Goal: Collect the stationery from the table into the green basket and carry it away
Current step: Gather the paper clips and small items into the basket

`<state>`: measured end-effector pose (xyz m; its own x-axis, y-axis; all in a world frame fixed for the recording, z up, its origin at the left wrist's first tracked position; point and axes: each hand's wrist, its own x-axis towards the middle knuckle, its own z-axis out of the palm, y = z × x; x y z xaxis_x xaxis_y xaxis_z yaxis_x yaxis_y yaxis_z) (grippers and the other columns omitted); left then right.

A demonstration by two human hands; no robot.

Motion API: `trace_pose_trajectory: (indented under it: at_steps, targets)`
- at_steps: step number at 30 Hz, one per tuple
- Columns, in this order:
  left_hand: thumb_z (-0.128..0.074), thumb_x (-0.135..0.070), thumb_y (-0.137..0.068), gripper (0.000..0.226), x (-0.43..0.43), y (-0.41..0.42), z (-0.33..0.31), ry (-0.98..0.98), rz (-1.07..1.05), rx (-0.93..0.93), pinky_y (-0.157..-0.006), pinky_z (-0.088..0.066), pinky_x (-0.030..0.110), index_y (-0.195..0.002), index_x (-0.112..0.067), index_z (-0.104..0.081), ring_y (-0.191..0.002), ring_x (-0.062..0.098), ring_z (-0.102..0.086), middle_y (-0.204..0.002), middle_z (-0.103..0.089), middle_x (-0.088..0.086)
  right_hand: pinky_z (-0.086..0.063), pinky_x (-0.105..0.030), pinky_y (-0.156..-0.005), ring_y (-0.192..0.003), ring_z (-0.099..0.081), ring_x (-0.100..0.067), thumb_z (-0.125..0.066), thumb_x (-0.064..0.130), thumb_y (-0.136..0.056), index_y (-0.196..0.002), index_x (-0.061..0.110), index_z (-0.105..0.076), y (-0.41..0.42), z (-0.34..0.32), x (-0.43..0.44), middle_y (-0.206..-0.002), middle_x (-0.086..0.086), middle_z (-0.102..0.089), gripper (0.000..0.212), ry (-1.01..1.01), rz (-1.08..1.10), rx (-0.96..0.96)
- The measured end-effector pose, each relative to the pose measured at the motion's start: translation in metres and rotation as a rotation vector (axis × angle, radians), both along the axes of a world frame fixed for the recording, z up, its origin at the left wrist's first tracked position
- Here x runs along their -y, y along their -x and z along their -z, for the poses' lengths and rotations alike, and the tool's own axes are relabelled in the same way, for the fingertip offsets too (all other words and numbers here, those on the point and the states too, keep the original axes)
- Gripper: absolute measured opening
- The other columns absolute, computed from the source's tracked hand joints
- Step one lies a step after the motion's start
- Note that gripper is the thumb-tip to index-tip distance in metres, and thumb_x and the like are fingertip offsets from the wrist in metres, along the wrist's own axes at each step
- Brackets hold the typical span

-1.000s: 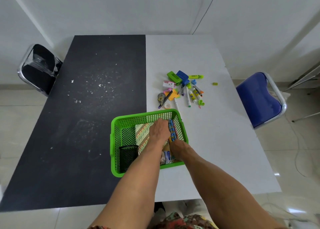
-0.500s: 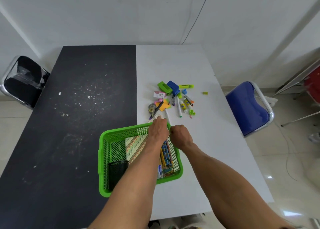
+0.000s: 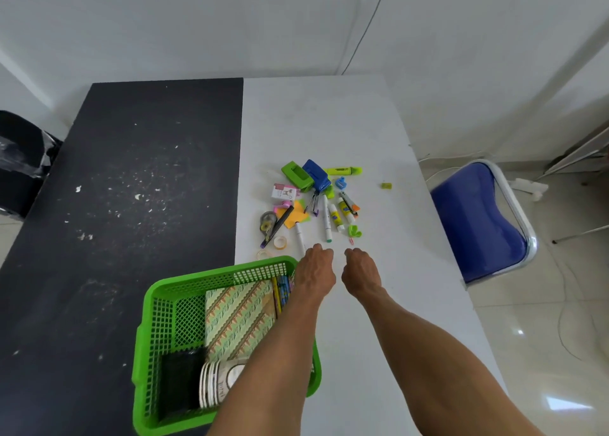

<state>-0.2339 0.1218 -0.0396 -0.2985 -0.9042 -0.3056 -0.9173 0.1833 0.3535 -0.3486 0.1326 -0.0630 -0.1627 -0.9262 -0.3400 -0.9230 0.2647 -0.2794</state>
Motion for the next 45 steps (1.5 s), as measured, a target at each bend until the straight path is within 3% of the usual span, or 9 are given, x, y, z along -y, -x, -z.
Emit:
trace_pose_trajectory:
  at_steps: [6,14,17,22,27,34,40,45]
  targets:
    - [-0.044,-0.003,-0.092,0.032,0.017,0.018,0.028,-0.04,-0.075,-0.025,-0.089,-0.046,0.039,-0.12,-0.009,-0.056,-0.117,0.026,-0.049,-0.122,-0.05,0.01,-0.045,-0.033,-0.087,-0.114,-0.048,-0.027,-0.042,-0.004,-0.091,-0.122,0.004,-0.05,0.018,0.024,0.041,-0.125,-0.012,-0.052,0.033,0.011,-0.063,-0.007]
    - [-0.043,-0.004,-0.092,0.028,0.02,0.019,0.041,-0.039,-0.113,-0.018,-0.086,-0.046,0.04,-0.116,-0.008,-0.058,-0.11,0.028,-0.052,-0.116,-0.052,0.011,-0.047,-0.032,-0.079,-0.105,-0.05,-0.027,-0.05,-0.003,-0.092,-0.109,0.003,-0.056,0.022,0.034,0.041,-0.116,-0.012,-0.053,0.02,-0.016,-0.124,-0.085]
    - [-0.044,-0.007,-0.093,0.028,0.018,0.021,0.038,-0.04,-0.102,-0.012,-0.087,-0.045,0.039,-0.119,-0.008,-0.056,-0.113,0.028,-0.05,-0.119,-0.051,0.011,-0.043,-0.03,-0.075,-0.097,-0.056,-0.028,-0.05,-0.003,-0.089,-0.103,0.004,-0.055,0.021,0.032,0.032,-0.109,-0.014,-0.057,0.017,-0.031,-0.094,-0.071]
    - [-0.048,-0.008,-0.093,0.029,0.012,0.023,0.032,-0.04,-0.093,-0.002,-0.089,-0.045,0.038,-0.122,-0.008,-0.055,-0.116,0.027,-0.049,-0.122,-0.05,0.011,-0.044,-0.031,-0.073,-0.094,-0.06,-0.03,-0.046,0.0,-0.091,-0.115,0.005,-0.048,0.017,0.029,0.016,-0.104,-0.013,-0.062,0.024,-0.033,0.031,-0.054]
    - [-0.049,-0.009,-0.093,0.03,0.001,0.015,0.021,-0.02,-0.089,-0.013,-0.088,-0.046,0.037,-0.122,-0.009,-0.055,-0.117,0.025,-0.049,-0.124,-0.05,0.009,-0.044,-0.031,-0.073,-0.094,-0.06,-0.03,-0.045,-0.001,-0.088,-0.103,0.005,-0.053,0.016,0.025,-0.003,-0.103,-0.013,-0.062,0.019,-0.082,0.066,-0.054]
    - [-0.047,-0.005,-0.094,0.03,-0.014,-0.022,-0.012,0.051,-0.115,-0.075,-0.085,-0.046,0.036,-0.122,-0.008,-0.056,-0.113,0.027,-0.051,-0.122,-0.05,0.01,-0.045,-0.027,-0.079,-0.098,-0.059,-0.025,-0.048,0.002,-0.086,-0.107,0.007,-0.067,-0.008,-0.012,-0.018,-0.11,-0.008,-0.062,0.029,0.02,0.032,0.016]
    - [-0.054,-0.008,-0.092,0.025,-0.037,-0.063,-0.051,0.13,-0.159,-0.098,-0.082,-0.049,0.038,-0.116,-0.01,-0.061,-0.108,0.027,-0.055,-0.116,-0.054,0.009,-0.043,-0.029,-0.075,-0.101,-0.057,-0.03,-0.051,0.005,-0.083,-0.11,0.01,-0.067,-0.051,-0.059,-0.04,-0.11,-0.009,-0.06,0.032,0.121,-0.045,0.076]
    - [-0.054,-0.001,-0.089,0.02,-0.06,-0.102,-0.065,0.171,-0.185,-0.088,-0.08,-0.052,0.04,-0.104,-0.007,-0.065,-0.101,0.029,-0.059,-0.112,-0.058,0.011,-0.047,-0.034,-0.073,-0.096,-0.06,-0.034,-0.048,0.006,-0.082,-0.105,0.009,-0.068,-0.094,-0.078,-0.071,-0.102,-0.012,-0.061,0.03,0.165,-0.246,0.002]
